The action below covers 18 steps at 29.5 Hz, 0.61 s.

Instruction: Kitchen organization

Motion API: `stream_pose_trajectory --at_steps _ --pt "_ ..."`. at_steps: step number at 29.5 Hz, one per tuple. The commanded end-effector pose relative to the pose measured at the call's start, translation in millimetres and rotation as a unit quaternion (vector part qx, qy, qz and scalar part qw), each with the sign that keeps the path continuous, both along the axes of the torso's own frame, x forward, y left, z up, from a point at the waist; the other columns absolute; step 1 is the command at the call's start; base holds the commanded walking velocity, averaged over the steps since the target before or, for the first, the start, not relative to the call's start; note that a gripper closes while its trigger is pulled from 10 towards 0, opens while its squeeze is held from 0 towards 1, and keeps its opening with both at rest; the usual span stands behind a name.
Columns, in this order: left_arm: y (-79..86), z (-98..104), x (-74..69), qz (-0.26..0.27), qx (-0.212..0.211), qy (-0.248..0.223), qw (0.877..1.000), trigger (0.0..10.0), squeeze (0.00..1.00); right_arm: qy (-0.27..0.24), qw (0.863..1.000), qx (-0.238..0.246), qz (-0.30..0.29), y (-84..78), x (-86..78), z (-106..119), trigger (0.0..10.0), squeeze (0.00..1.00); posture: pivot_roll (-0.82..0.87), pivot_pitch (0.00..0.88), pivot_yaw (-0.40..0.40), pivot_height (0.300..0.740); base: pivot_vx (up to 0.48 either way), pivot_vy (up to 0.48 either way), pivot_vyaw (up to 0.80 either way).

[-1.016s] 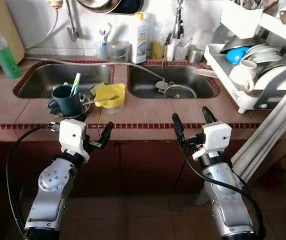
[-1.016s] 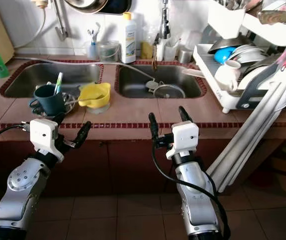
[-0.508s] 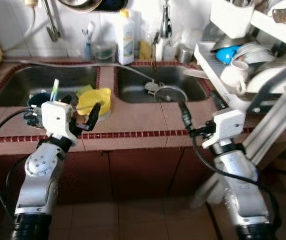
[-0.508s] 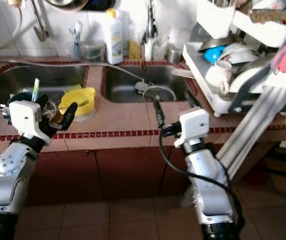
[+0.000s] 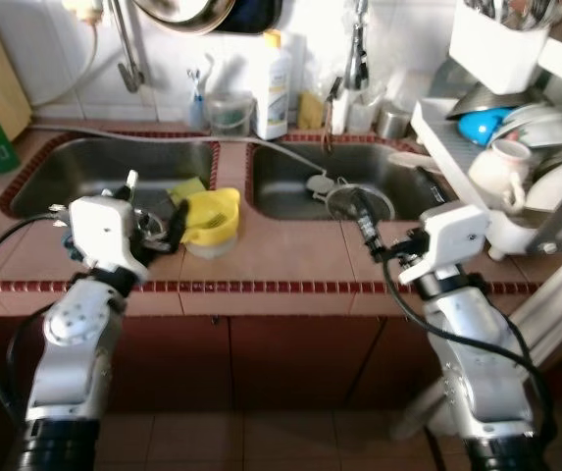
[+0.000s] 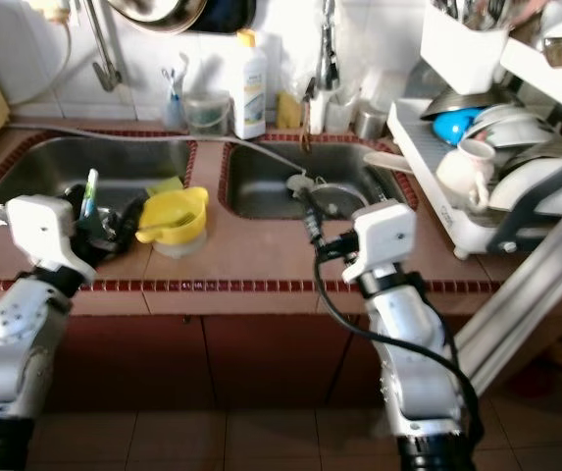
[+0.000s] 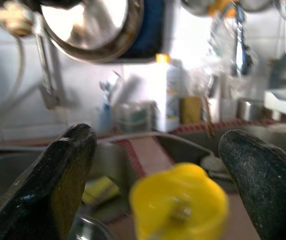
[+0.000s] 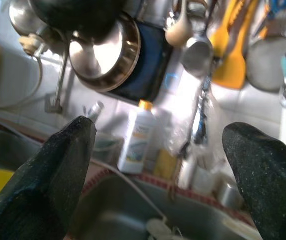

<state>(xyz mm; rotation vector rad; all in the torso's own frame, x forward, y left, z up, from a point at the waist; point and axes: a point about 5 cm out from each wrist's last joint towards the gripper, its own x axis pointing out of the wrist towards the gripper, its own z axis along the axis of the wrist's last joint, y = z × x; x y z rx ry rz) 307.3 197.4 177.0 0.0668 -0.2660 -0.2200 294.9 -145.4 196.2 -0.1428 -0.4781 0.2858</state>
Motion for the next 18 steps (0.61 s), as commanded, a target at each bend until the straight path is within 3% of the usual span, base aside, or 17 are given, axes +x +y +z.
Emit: stream_pose_trajectory --at_steps 1,7,18 --pt "5.4 5.9 0.7 0.010 0.003 -0.006 1.000 10.0 0.00 -0.006 1.000 0.002 0.014 7.1 -1.3 4.6 10.0 0.00 -0.15 0.000 -0.032 0.740 0.266 0.000 0.00" --pt "5.2 6.0 1.0 0.010 0.005 -0.005 1.000 10.0 0.00 -0.003 1.000 0.001 0.014 6.8 -1.8 3.9 10.0 0.00 -0.15 0.000 -0.031 0.740 0.249 0.000 0.00" --pt "7.7 8.6 0.3 0.024 0.004 -0.011 1.000 10.0 0.00 0.001 1.000 0.003 0.013 6.6 -2.9 3.2 10.0 0.00 -0.15 0.000 -0.027 0.740 0.000 0.000 0.00"
